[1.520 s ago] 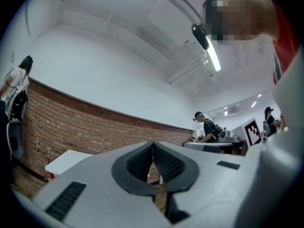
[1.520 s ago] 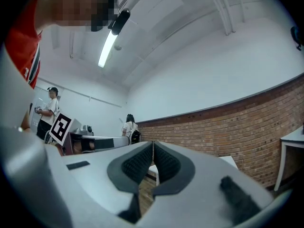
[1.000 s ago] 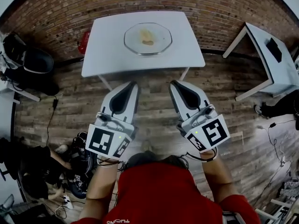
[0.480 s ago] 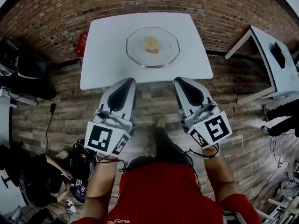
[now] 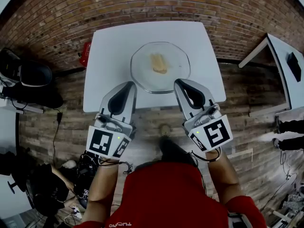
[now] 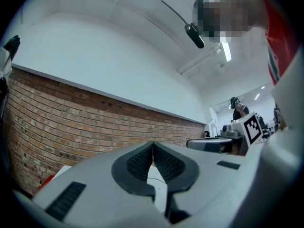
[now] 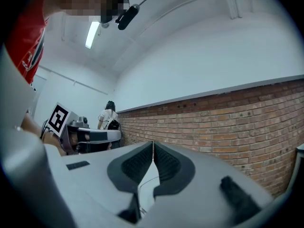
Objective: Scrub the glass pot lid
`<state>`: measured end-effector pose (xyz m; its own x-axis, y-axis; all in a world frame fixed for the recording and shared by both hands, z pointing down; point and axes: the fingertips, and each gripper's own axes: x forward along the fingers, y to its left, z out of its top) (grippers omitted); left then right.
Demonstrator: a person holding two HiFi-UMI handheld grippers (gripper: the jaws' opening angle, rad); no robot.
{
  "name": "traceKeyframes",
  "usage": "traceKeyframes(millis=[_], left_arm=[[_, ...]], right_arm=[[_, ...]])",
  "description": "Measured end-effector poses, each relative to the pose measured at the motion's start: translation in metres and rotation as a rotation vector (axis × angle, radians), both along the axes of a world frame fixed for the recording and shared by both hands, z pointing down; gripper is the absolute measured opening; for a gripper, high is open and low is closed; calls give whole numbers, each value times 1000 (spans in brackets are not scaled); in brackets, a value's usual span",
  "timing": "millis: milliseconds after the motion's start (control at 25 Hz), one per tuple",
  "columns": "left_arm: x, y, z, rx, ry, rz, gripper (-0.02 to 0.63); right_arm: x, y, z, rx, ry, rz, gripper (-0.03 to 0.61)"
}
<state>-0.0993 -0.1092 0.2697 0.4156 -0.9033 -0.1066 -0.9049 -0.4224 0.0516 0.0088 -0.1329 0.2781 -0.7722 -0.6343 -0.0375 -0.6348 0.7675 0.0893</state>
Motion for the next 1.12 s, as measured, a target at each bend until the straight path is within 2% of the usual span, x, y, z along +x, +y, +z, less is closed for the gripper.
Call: traceKeyframes(millis=[360, 640, 840, 1120], left_arm=[[-9, -98, 6, -16, -13, -69, 18], [-22, -147, 24, -66, -32, -96, 18], [-45, -177, 55, -170, -45, -109, 18], [-75, -208, 106, -341, -1, -108, 20]], right_arm=[[-18, -98, 6, -21, 16, -63, 31], [-33, -153, 21, -63, 50, -57, 31], [-51, -180, 47, -135, 128, -9, 31], [-61, -209, 96, -276, 214, 72, 32]])
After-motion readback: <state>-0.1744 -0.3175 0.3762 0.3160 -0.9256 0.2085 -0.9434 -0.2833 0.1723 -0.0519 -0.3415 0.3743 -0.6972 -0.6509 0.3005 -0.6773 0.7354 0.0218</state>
